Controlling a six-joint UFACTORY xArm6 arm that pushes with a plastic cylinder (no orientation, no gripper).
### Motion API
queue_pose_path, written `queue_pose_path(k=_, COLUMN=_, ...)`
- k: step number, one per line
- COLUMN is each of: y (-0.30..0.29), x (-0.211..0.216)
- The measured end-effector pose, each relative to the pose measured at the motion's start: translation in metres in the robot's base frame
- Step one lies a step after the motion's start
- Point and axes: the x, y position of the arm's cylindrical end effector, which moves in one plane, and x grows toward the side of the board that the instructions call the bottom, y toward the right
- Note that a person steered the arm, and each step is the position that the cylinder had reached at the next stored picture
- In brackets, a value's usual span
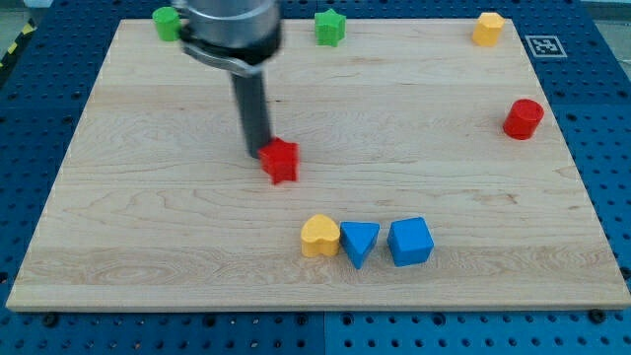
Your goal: Push the red star into the blue blocks
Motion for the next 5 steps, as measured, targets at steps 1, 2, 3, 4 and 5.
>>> queue_pose_path(k=1, y=0.059, x=0.036)
queue_pose_path(k=2, y=0.105, x=0.061)
queue_pose_path(k=3, y=0.122, x=0.041)
queue_pose_path(k=4, y=0.122, x=-0.014)
queue_pose_path(k=5, y=0.162, x=-0.067)
